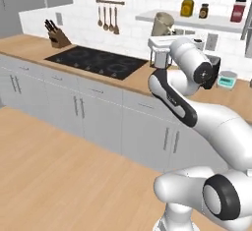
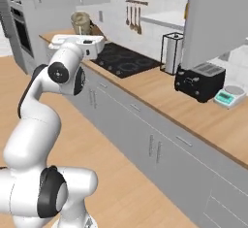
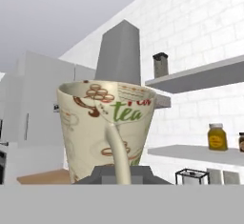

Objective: Gather all objects into one cabinet and sort the glasses and bowls to opposite sides.

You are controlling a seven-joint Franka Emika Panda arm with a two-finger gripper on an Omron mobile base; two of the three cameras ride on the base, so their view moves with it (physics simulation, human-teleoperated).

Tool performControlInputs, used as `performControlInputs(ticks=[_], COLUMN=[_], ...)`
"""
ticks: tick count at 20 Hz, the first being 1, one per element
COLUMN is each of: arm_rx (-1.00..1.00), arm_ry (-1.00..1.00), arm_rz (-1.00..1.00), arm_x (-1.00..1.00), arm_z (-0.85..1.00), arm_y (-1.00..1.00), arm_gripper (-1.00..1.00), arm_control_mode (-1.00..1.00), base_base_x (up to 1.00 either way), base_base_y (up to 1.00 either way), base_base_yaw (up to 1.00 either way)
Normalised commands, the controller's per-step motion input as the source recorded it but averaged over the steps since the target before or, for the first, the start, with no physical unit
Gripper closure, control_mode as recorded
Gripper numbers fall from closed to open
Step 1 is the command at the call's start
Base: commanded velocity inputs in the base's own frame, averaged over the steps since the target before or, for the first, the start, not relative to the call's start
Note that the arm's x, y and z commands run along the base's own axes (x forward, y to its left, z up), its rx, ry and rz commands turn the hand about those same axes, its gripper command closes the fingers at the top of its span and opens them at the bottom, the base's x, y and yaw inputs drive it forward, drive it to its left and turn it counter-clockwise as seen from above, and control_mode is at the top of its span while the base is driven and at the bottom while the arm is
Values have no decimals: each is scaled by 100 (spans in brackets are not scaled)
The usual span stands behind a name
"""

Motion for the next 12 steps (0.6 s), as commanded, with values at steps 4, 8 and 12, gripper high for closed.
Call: performControlInputs(ticks=[4,8,12], arm_rx=[0,0,0], arm_ry=[0,0,0], arm_rz=[0,0,0], arm_x=[0,0,0], arm_z=[0,0,0], arm_y=[0,0,0], arm_gripper=[100,100,100], arm_control_mode=[100,100,100], base_base_x=[25,13,12], base_base_y=[-22,-6,-1], base_base_yaw=[57,56,40])
